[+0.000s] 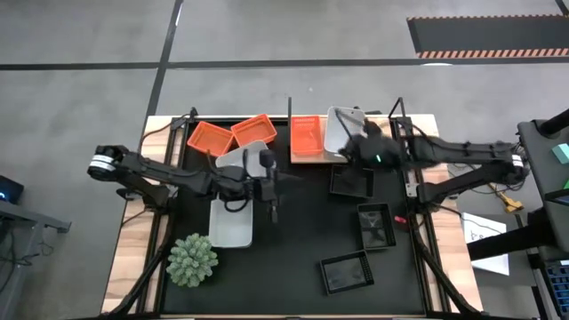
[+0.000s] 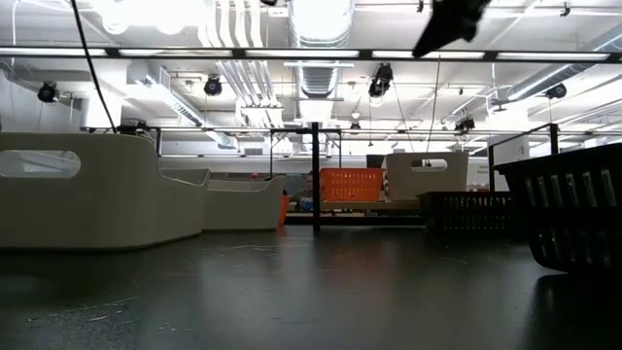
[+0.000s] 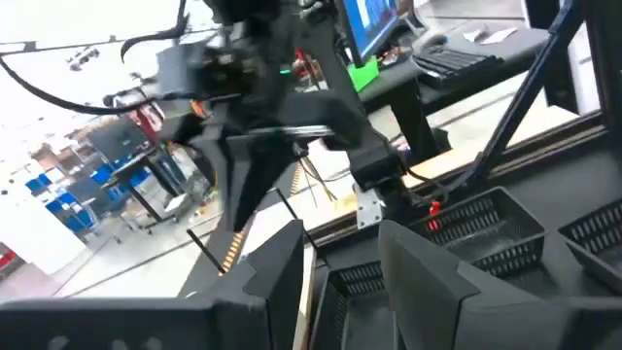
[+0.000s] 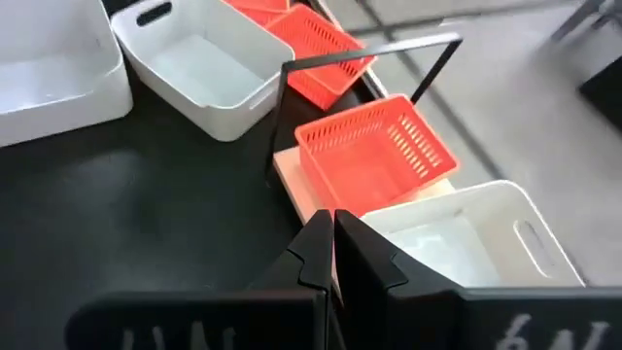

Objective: Stack baskets on shelf by color
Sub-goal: Put the bottom right white bin on the shelf

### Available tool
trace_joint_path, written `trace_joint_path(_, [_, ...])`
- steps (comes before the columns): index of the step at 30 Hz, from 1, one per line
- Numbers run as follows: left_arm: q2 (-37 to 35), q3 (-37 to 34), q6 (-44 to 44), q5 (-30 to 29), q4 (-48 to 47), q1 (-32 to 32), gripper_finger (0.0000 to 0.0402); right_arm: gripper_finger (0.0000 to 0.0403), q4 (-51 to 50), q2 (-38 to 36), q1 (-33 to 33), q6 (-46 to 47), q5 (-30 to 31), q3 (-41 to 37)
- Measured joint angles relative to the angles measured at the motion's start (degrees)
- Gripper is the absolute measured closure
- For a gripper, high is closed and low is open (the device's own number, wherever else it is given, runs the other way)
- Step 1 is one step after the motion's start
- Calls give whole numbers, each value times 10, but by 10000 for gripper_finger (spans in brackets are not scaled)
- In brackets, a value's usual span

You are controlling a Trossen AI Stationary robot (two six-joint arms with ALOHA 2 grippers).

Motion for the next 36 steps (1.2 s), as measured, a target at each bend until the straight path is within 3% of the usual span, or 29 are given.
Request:
trace_joint_path(6, [-37, -49, 0, -2, 12, 1, 281, 394, -16, 96, -137, -43, -126, 57])
trace_joint_path(18, [-99, -109, -5, -2, 5, 0, 281, 394, -35, 268, -379, -80, -220, 92])
trace_joint_path(25, [-109, -109, -5, -2, 6, 0, 281, 394, -8, 336, -424, -80, -222, 105])
trace_joint_path(36, [-108, -109, -5, -2, 6, 0, 281, 394, 36, 377, -421, -88, -198, 153])
